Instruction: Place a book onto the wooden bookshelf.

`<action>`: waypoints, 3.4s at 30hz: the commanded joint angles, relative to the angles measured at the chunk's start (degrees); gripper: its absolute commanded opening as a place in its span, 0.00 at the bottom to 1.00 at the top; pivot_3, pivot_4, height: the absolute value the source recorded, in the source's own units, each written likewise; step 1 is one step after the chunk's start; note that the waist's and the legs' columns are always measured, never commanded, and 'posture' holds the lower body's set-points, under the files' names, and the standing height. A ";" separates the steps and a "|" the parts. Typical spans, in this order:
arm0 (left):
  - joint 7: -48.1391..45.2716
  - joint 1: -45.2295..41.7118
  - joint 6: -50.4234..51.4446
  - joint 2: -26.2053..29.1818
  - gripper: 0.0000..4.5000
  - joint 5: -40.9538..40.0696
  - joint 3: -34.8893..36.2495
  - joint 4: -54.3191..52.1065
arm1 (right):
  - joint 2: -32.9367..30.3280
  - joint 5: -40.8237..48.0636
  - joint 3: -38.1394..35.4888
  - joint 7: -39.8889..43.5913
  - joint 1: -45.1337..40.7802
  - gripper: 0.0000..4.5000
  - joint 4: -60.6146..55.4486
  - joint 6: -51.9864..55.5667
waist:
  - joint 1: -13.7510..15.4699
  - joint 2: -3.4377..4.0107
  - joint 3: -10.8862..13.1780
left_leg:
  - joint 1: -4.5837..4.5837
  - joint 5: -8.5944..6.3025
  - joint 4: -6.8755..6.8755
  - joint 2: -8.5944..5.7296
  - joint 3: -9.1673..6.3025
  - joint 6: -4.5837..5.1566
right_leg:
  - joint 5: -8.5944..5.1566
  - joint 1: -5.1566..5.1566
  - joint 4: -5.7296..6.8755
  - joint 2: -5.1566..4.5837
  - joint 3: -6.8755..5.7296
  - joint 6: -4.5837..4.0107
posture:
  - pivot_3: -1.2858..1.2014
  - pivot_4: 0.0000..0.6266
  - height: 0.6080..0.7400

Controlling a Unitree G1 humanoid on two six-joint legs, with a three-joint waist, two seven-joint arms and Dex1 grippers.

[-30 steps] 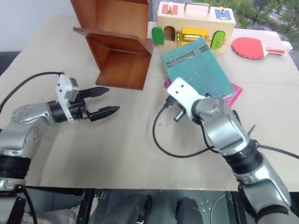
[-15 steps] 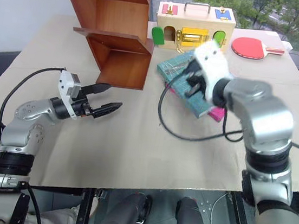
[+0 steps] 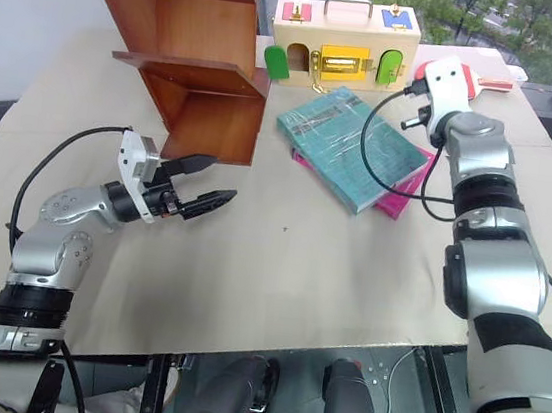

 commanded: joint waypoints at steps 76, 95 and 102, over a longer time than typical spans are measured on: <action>22.12 -46.01 44.97 -25.97 0.01 -15.47 19.50 59.47 | -16.45 35.36 -9.94 -14.63 73.44 1.00 -126.54 26.03 | 4.00 -0.42 -0.05 | 0.98 -0.06 0.33 -0.07 -0.31 0.06 | -0.01 1.17 0.13 0.22 -0.38 0.06 | 0.52 0.24 1.00; -6.26 -49.37 -19.43 -3.95 0.01 18.64 -16.97 9.05 | -23.74 53.20 -27.01 -16.93 90.44 1.00 -126.54 5.36 | 4.18 -0.41 0.00 | 1.02 -0.06 0.20 0.03 -0.19 0.06 | 0.00 1.26 -0.16 -0.04 -0.28 0.04 | 0.52 0.24 1.00; -11.29 -61.51 -33.67 10.08 0.01 28.48 -17.75 25.36 | -22.45 52.91 -22.48 -16.08 81.38 1.00 -123.11 8.71 | 4.24 -0.45 0.03 | 0.98 -0.11 0.20 0.03 -0.22 0.17 | 0.00 1.30 -0.32 0.26 -0.36 0.06 | 0.52 0.24 1.00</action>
